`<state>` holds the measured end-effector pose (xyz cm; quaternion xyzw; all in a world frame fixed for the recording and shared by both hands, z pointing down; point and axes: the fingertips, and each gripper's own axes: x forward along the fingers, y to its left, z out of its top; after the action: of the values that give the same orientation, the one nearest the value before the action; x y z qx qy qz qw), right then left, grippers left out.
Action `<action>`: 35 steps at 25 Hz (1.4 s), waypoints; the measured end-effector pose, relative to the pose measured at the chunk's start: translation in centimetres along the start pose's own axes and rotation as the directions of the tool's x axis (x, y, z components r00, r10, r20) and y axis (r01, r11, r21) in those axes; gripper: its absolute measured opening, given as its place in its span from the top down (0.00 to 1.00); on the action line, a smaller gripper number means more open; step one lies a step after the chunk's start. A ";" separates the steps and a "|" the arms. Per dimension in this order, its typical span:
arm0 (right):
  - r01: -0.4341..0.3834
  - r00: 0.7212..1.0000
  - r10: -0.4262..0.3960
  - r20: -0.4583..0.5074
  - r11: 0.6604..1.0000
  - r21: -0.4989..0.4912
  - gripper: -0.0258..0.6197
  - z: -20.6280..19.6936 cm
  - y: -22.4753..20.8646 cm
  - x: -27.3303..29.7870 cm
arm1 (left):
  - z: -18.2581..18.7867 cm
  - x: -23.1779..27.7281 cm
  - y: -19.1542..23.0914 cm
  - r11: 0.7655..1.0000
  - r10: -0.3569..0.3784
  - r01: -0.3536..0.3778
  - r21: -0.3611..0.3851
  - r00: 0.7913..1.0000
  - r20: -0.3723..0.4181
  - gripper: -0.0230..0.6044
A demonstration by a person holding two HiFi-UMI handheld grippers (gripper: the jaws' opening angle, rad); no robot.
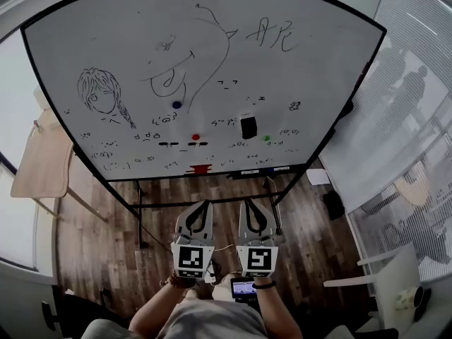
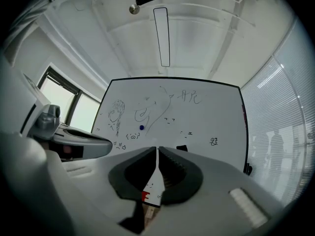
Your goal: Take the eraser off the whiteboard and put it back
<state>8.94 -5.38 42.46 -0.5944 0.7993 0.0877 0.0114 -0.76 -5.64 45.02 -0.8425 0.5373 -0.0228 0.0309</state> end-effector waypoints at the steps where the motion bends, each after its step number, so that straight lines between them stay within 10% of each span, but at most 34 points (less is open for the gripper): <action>1: -0.011 1.000 0.011 0.001 1.000 0.002 0.92 -0.2 -0.7 0.5 | -0.1 0.6 -0.1 1.000 0.016 -0.016 0.001 1.000 -0.002 0.95; 9: -0.068 0.998 0.068 0.002 0.998 -0.001 0.92 -1.7 -4.0 4.2 | -0.9 4.8 0.2 0.995 0.095 -0.095 -0.033 0.995 -0.006 0.95; 35: 0.021 0.998 -0.026 -0.061 0.996 -0.087 0.90 -4.2 -4.3 14.6 | -2.1 11.6 6.6 0.999 -0.021 0.021 -0.049 1.000 -0.008 0.95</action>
<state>9.12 -21.11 44.28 -0.6061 0.7877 0.1033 -0.0381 -1.96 -19.03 46.71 -0.8484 0.5291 -0.0137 0.0078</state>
